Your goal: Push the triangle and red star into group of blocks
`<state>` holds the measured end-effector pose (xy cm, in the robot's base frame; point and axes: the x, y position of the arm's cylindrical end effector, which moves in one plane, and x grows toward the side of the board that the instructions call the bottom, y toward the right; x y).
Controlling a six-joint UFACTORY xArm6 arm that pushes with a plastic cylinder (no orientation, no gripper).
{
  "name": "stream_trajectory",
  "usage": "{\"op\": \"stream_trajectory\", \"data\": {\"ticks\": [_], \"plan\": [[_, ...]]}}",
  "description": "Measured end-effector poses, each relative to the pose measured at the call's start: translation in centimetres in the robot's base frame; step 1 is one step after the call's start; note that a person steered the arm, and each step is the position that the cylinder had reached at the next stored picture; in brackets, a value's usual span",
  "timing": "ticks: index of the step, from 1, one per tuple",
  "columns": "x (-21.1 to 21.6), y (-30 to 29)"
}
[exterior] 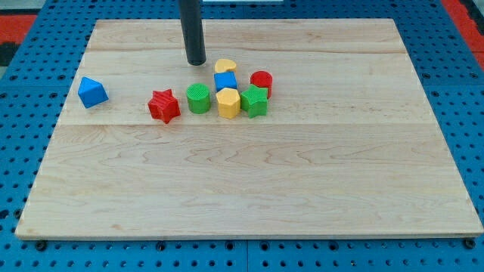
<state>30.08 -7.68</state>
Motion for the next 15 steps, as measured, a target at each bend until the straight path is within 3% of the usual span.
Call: {"op": "stream_trajectory", "data": {"ticks": [1,2,3,4,5,6,7,8,11,13,14,15], "plan": [[3.2,4.1],[3.3,5.6],[2.2,1.4],[3.5,-6.4],[8.4,-10.8],[14.1,-10.6],[13.8,-7.8],[10.7,-4.8],[6.4,-5.3],[4.2,-1.0],[3.7,-4.7],[7.8,-12.7]]}}
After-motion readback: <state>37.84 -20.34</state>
